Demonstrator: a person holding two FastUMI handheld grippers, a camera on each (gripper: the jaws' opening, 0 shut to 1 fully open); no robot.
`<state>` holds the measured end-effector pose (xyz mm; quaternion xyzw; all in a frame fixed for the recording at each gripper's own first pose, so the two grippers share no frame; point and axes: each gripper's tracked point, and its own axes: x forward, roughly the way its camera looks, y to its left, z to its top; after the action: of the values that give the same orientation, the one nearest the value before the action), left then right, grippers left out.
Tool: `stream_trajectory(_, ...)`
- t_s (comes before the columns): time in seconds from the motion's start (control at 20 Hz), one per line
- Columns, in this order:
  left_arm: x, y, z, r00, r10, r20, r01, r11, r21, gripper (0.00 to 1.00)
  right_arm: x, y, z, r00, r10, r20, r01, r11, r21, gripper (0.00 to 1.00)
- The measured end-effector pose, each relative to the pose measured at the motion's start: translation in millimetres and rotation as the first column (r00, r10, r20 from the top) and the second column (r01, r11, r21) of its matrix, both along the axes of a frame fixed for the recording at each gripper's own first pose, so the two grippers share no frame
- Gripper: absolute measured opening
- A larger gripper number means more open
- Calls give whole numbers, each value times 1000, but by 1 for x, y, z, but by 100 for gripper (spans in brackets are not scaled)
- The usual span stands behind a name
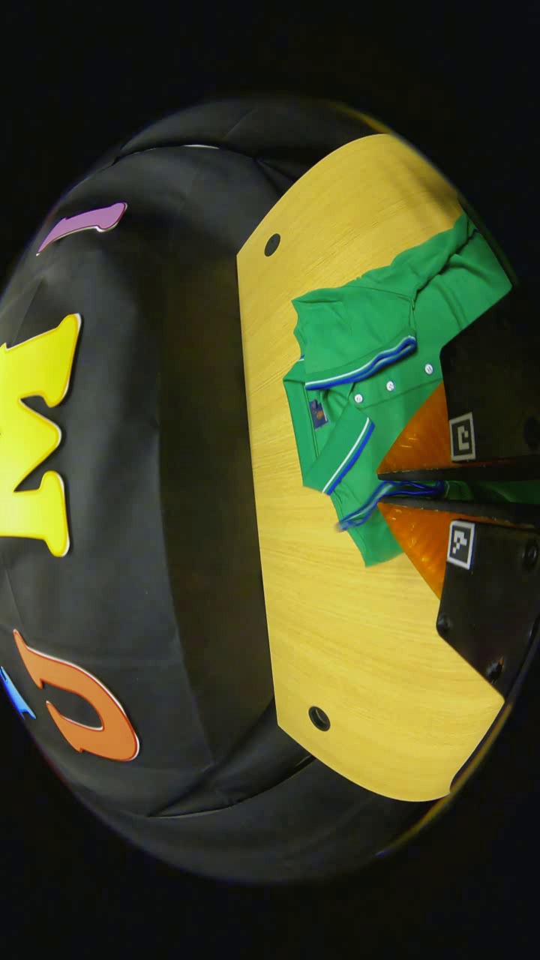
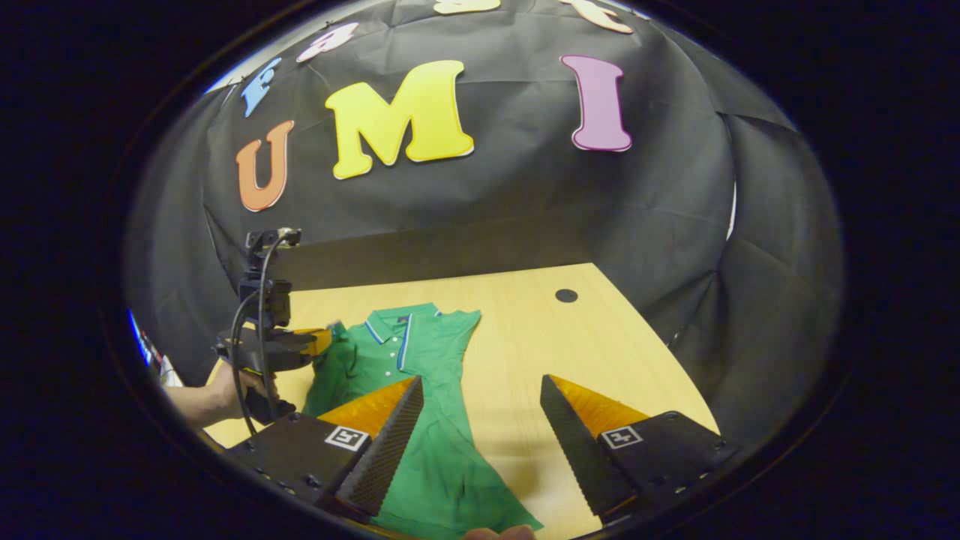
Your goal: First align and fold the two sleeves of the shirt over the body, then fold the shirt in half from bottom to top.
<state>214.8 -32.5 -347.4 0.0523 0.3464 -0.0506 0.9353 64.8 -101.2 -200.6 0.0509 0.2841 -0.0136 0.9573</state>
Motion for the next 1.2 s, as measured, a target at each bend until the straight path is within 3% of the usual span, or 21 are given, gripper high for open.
stream_trajectory(0.3, -5, -39, -9, 1000, -20, -15, 19, 997, -72, 21, -7, -20, -3, 999, -33, -9, 33, 999, -4, 96)
stream_trajectory(0.4, -12, -42, -4, 1000, -22, -8, 21, 996, -88, 39, -7, -17, -2, 1000, -23, -5, 23, 1000, -3, 96)
stream_trajectory(0.6, -30, -21, 29, 996, 40, 81, -34, 997, -74, 100, -7, 1, 0, 999, 36, 8, -36, 999, -18, 96)
stream_trajectory(0.85, -89, 10, 77, 984, 112, 139, -98, 990, -106, 100, -19, 25, 9, 987, 155, 50, -152, 986, -73, 93)
stream_trajectory(0.95, -123, 24, 94, 978, 129, 162, -114, 989, -99, 100, -28, 29, 8, 981, 186, 55, -181, 980, -83, 97)
stream_trajectory(1.2, -212, 55, 119, 973, 140, 183, -125, 988, -91, 100, -71, 25, -22, 974, 226, -10, -226, 970, -93, 96)
